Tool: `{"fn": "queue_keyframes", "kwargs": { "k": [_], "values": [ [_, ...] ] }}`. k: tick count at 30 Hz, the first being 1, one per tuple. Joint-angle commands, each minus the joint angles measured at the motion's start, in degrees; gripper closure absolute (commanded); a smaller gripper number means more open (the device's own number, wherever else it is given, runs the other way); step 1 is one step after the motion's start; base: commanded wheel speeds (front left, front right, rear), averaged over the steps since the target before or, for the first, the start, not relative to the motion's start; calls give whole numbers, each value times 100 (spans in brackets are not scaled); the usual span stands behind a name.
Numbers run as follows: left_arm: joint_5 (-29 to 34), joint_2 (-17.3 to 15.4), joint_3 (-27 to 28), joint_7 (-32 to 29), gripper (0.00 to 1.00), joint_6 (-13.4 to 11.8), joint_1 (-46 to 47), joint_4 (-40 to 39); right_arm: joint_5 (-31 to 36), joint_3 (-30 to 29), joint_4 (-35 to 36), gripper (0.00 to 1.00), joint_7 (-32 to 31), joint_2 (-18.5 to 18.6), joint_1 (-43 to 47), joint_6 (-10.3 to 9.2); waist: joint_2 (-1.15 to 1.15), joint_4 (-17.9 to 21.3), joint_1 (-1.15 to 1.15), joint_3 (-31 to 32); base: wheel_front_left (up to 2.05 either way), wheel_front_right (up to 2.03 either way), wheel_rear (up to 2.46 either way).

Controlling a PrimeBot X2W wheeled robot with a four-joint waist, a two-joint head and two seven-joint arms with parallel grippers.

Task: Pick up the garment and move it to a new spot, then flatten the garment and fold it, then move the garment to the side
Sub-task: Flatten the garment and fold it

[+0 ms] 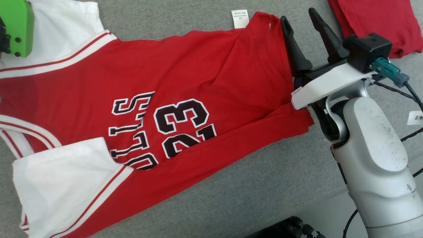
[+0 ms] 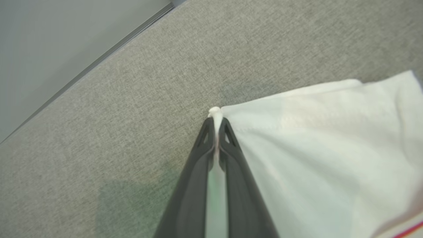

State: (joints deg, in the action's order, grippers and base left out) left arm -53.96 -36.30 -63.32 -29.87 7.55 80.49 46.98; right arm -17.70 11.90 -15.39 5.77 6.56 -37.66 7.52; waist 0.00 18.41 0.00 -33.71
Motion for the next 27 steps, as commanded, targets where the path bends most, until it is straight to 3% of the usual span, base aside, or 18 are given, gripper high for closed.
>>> {"fn": "queue_keyframes", "kwargs": {
  "k": [1,12,19,27],
  "values": [
    [-52,10,-49,125,100,-17,-161,77,23,-33,-29,0,1,52,40,-8,0,-117,0,101,0,0,0],
    [-194,420,-246,1635,100,-16,-403,-465,14,-237,-188,0,-334,416,12,-8,0,-969,0,830,0,0,0],
    [-113,470,-479,2193,100,-16,-686,-963,-131,-276,-538,0,-1067,651,-160,-8,0,-1521,0,1132,0,0,0],
    [-62,568,-643,2451,100,-17,-1032,-1493,71,-47,-1489,0,-1686,1007,-471,-9,0,-1887,0,1311,0,0,0]
  ]
}}
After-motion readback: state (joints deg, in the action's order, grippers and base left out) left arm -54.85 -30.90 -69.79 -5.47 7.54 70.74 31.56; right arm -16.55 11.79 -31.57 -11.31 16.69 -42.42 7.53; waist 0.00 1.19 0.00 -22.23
